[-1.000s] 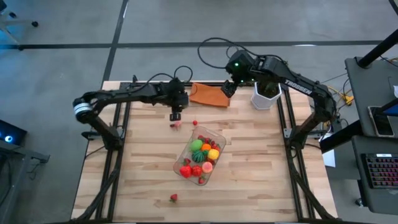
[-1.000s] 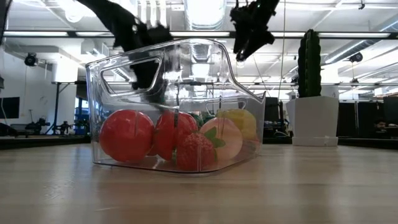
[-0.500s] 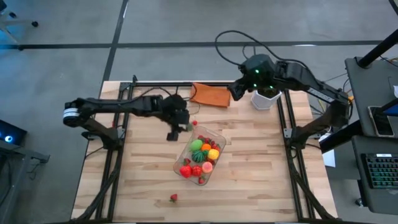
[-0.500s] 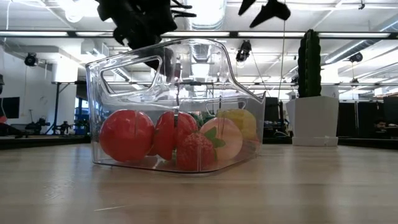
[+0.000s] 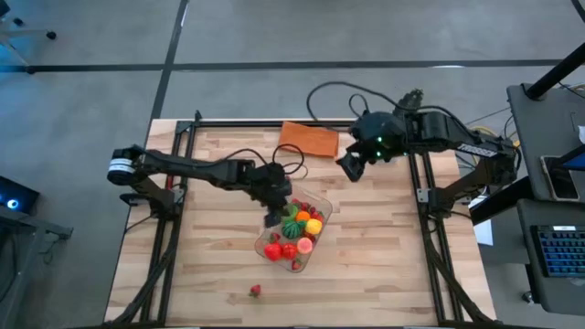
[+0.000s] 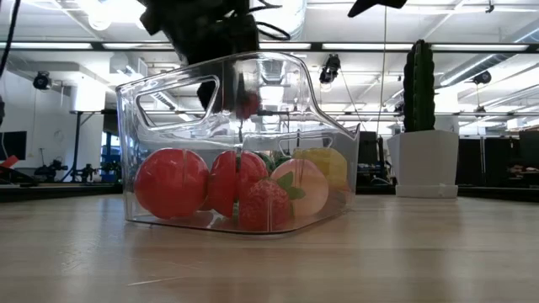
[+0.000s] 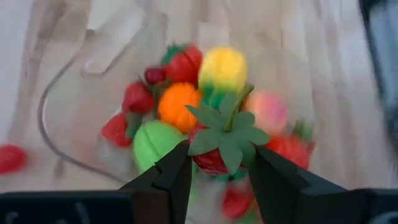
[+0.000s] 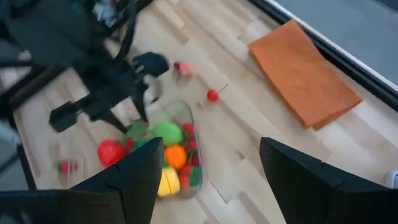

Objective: Pick and placing Produce into tupperware
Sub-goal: Put the top strawberry into the transparent bin, then put the top right cherry into the transparent bin

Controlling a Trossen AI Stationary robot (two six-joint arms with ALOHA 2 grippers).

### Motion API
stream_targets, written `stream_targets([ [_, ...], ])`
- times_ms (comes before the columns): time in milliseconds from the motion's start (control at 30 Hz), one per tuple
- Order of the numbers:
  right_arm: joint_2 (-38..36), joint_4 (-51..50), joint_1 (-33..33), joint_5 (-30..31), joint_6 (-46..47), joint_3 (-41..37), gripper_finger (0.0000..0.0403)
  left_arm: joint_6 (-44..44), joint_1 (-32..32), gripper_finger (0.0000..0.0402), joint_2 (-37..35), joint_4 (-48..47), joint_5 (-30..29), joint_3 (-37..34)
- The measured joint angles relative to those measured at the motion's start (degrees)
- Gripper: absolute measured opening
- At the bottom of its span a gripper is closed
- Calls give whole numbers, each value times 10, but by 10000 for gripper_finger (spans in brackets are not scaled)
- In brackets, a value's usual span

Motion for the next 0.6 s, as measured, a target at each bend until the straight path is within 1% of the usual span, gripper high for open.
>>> stream_targets([
  [100,0,-10,17,0,-25,0,258,-134,-7,145,23,84,-15,-2],
  [133,0,-15,21,0,-32,0,258,-158,-13,156,31,98,-22,-2],
  [200,0,-19,26,0,-45,0,258,-176,-27,184,47,103,-52,10],
  [233,0,-22,27,0,-53,0,258,-186,-33,199,53,100,-66,14],
  [300,0,-22,27,0,-66,0,258,-232,-40,230,57,95,-78,18],
  [400,0,-23,27,0,-76,0,258,-307,-42,264,56,91,-61,19],
  [500,0,-24,26,2,-77,0,258,-370,-50,274,32,47,-50,19],
  [600,3,-24,25,15,-77,0,258,-430,-66,275,-10,-8,-56,19],
])
